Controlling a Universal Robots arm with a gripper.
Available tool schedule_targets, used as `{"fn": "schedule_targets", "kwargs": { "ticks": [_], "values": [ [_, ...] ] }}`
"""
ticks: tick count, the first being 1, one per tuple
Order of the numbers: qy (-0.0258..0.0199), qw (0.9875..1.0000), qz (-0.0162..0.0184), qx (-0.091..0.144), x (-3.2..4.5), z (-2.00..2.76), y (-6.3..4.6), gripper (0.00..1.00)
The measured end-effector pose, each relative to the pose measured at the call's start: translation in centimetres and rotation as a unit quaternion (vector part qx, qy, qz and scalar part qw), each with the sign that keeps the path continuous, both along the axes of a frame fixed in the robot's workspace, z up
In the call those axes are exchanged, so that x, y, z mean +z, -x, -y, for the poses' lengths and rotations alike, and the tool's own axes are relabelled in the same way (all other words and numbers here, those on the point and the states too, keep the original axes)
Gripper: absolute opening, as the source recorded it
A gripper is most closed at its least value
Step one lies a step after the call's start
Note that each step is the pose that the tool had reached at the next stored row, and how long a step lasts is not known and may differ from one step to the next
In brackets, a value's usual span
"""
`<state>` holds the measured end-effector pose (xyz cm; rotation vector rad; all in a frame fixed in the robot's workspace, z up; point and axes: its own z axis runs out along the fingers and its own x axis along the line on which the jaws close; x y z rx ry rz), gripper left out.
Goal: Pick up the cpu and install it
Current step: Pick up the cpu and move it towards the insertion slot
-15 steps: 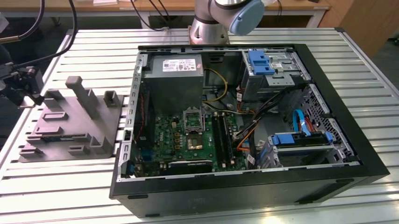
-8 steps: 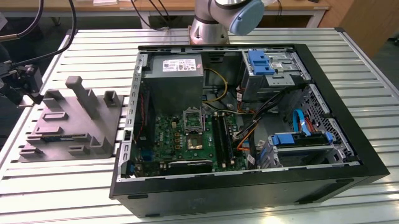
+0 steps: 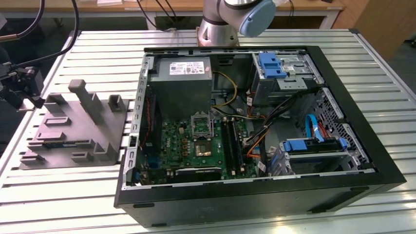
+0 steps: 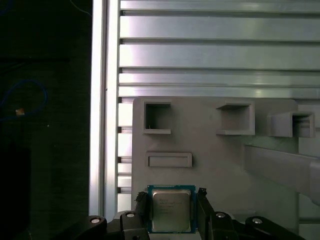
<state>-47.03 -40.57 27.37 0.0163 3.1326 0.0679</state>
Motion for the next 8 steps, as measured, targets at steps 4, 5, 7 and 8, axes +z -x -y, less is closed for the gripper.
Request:
{"fn": "schedule_targets", "kwargs": {
  "ticks": [4, 5, 7, 8],
  "values": [
    [0.0000, 1.0000, 0.0000, 0.000, 0.00, 0.00, 0.00, 0.47],
    [0.0000, 1.0000, 0.0000, 0.000, 0.01, 0.00, 0.00, 0.47],
    [0.0000, 1.0000, 0.0000, 0.000, 0.01, 0.00, 0.00, 0.47],
    [0.0000, 1.0000, 0.0000, 0.000, 0.01, 0.00, 0.00, 0.47]
  ]
}}
